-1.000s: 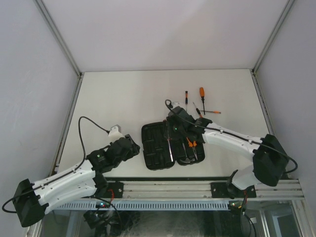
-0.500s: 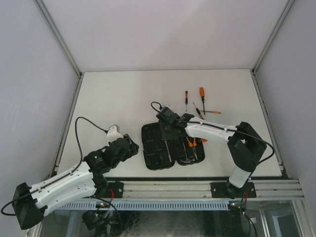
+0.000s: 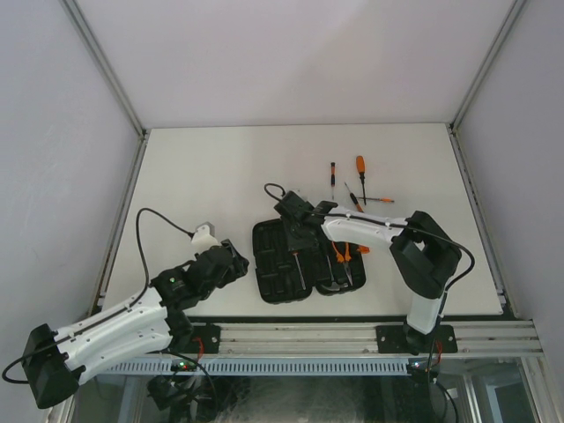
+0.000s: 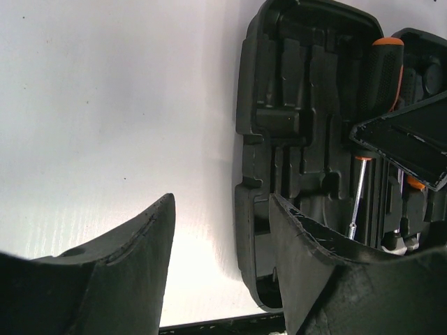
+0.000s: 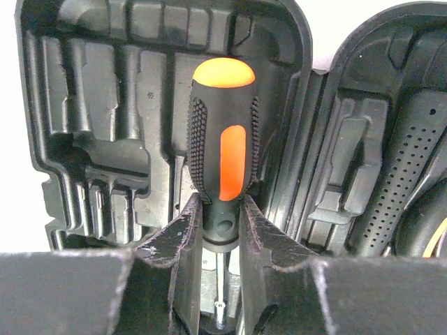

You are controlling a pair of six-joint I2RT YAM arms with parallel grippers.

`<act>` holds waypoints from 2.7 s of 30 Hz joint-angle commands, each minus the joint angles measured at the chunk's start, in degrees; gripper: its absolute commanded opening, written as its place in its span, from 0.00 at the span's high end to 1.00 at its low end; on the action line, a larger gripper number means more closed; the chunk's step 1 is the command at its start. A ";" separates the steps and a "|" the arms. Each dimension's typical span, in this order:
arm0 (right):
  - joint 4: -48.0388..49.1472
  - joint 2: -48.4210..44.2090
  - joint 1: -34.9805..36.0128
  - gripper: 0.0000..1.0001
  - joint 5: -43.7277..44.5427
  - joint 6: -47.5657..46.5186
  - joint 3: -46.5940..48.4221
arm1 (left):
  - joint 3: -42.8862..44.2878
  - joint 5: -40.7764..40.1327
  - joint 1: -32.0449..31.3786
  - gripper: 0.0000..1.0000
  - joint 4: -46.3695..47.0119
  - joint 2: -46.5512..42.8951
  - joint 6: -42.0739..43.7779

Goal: Sort the tools into containers
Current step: Place the screwdriver in the storage box.

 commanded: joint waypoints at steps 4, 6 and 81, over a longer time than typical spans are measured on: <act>0.98 1.29 -0.61 0.90 -0.13 0.02 2.45 | 0.42 -0.08 0.25 0.40 1.74 -0.63 0.94; 0.71 1.68 -0.50 0.87 -0.15 0.11 2.44 | 0.51 -0.25 0.25 0.40 1.69 -0.54 1.10; 3.26 -1.09 -1.41 0.54 5.92 -0.43 4.02 | 3.09 5.27 2.73 0.38 6.67 6.66 8.29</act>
